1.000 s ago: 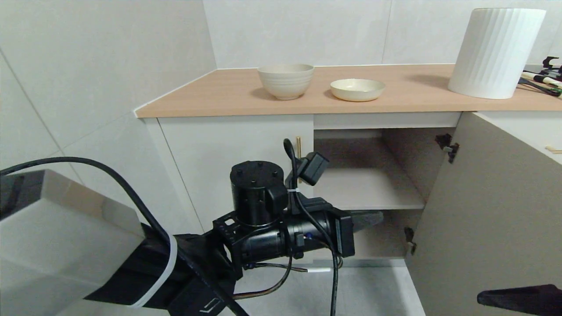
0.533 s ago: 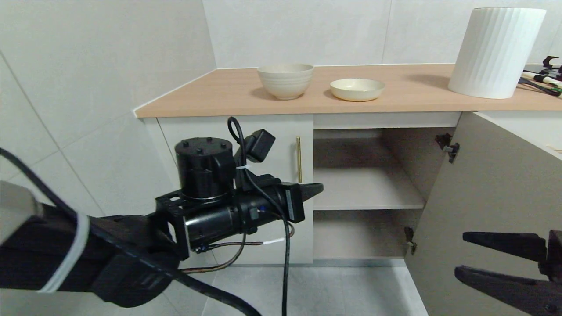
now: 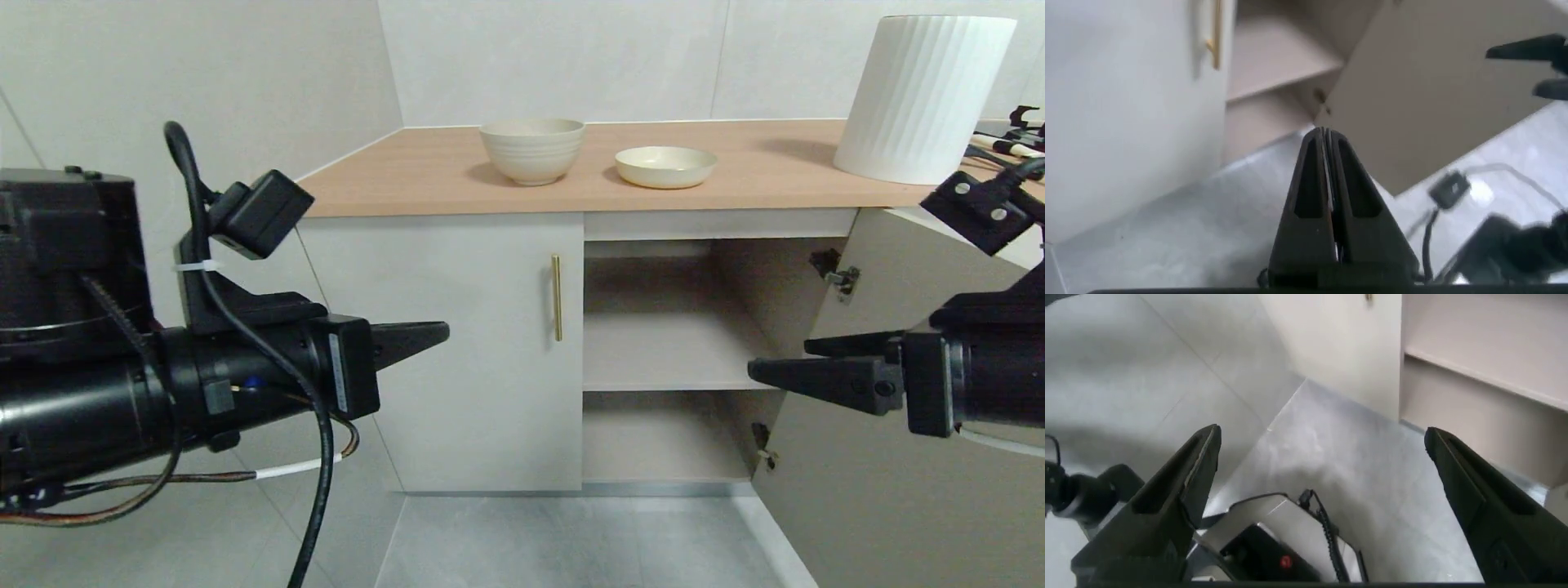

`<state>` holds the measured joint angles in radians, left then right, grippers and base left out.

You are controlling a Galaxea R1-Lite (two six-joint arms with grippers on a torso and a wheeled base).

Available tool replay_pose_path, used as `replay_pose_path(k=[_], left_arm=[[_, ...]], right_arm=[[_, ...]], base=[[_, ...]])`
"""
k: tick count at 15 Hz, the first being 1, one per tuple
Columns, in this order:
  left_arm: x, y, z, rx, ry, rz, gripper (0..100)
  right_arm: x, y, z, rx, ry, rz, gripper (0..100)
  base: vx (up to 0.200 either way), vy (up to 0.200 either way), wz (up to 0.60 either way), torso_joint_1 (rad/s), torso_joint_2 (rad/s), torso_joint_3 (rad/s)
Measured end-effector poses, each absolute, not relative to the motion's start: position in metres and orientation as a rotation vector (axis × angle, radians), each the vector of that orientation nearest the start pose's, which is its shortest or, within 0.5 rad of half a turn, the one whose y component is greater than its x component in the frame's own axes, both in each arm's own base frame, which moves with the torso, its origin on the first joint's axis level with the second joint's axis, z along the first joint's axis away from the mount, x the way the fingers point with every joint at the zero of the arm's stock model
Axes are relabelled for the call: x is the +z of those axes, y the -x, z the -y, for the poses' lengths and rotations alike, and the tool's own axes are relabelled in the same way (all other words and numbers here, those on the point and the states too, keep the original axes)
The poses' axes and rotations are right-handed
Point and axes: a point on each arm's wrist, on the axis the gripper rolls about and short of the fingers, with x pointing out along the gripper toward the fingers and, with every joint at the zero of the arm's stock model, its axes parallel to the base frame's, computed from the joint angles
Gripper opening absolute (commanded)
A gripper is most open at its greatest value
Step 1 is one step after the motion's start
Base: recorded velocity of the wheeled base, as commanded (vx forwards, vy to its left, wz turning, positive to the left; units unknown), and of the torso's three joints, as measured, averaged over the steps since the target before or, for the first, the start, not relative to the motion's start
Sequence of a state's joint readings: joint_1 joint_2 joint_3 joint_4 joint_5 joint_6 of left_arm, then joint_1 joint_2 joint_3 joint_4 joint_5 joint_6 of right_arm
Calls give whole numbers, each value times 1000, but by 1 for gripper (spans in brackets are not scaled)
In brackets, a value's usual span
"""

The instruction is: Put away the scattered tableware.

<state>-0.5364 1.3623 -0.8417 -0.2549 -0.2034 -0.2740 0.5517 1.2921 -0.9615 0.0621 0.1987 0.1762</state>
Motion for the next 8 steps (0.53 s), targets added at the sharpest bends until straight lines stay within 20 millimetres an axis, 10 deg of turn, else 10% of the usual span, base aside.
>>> replay_pose_path(k=[8], left_arm=[[261,-187,105,-641,252,-295,100]], right_arm=[[264,-190,-118,507,-150,-518,100]], base=[[0,0,0,0,0,0]])
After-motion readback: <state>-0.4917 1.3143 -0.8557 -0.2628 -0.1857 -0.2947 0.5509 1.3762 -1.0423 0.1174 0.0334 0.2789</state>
